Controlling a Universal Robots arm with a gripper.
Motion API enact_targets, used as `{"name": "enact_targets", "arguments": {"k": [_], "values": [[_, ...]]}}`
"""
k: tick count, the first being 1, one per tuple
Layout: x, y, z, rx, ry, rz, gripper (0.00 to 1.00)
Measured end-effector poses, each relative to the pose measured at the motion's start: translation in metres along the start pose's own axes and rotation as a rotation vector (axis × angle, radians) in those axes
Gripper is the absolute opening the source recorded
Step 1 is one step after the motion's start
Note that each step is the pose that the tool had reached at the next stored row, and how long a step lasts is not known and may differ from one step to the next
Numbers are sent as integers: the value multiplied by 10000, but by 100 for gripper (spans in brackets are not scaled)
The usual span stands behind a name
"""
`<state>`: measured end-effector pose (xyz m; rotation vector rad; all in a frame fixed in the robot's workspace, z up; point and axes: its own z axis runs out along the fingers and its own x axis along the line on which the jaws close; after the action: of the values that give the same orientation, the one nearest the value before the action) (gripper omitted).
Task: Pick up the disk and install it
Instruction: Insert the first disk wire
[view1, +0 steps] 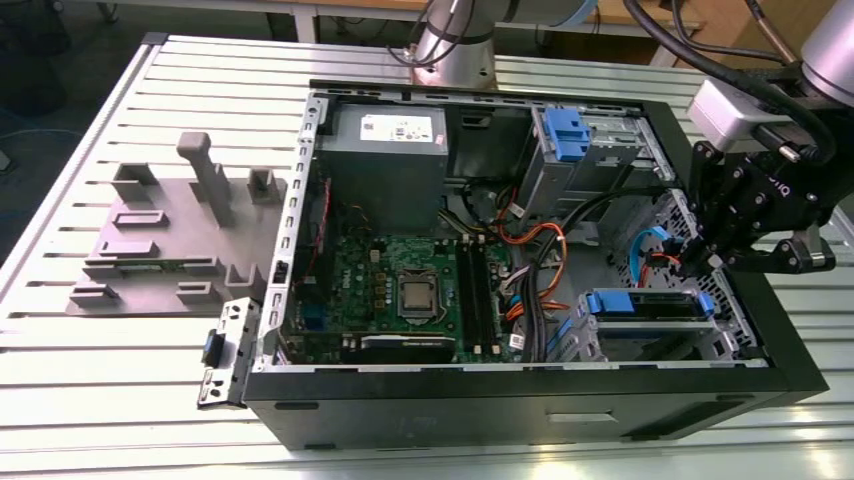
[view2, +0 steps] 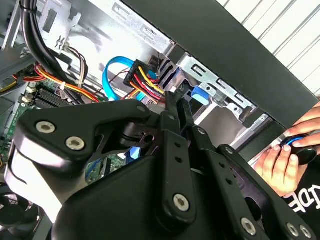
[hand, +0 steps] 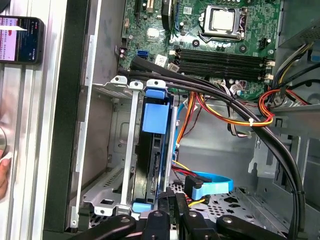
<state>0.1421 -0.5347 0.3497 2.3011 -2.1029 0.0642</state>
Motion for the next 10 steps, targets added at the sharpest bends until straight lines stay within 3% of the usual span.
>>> {"name": "enact_targets", "arguments": {"k": [8,10], "values": [[0,1,0,1,-1,0,17],[-1,12,0,56,5,3,17]]}}
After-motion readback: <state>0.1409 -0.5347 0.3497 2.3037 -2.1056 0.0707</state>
